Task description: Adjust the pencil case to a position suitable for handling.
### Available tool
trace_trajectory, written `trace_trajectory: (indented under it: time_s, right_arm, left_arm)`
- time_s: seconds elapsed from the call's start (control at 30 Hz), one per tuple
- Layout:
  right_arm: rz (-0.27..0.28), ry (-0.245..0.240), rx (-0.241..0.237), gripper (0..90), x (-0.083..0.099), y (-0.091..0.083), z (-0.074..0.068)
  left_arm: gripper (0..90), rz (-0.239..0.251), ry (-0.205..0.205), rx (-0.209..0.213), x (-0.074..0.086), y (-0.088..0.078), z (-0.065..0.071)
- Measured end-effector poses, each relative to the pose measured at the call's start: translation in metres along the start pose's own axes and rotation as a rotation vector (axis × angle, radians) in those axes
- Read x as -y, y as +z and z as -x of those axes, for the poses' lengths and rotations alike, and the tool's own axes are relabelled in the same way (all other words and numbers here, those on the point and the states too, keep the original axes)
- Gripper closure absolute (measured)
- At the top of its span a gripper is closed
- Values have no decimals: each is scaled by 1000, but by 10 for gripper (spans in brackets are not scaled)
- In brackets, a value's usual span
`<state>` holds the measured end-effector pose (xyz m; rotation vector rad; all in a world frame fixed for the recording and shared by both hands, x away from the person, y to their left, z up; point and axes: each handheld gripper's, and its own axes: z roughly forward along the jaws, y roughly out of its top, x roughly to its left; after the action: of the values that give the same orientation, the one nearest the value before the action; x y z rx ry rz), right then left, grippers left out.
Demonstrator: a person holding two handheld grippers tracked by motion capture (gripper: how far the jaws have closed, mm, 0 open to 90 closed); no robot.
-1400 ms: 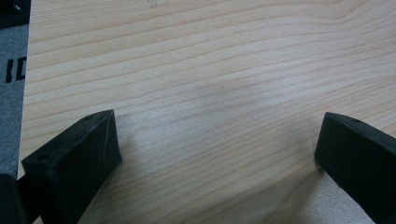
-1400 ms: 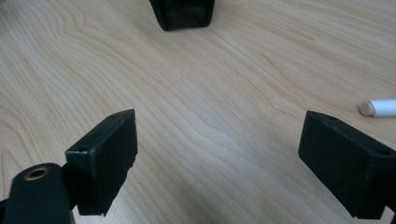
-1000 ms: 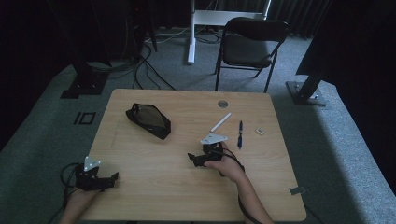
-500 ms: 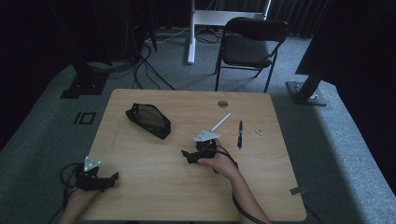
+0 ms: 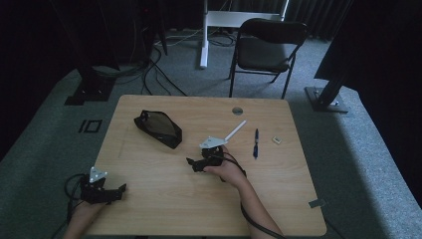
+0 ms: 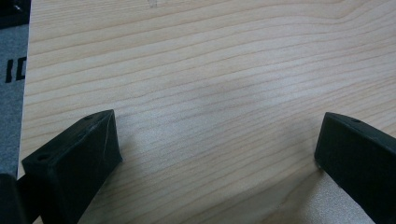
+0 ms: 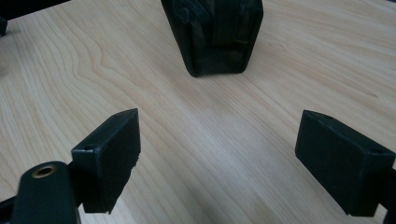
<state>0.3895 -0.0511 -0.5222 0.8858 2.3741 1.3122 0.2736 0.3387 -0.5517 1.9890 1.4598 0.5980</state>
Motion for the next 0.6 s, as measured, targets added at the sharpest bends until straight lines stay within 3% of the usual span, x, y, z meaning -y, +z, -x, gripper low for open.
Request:
trace_trajectory:
  time_s: [0.6]
  right_arm:
    - [25, -21, -15, 143, -17, 22, -6]
  left_arm:
    - [1, 0, 0, 0, 0, 0, 0]
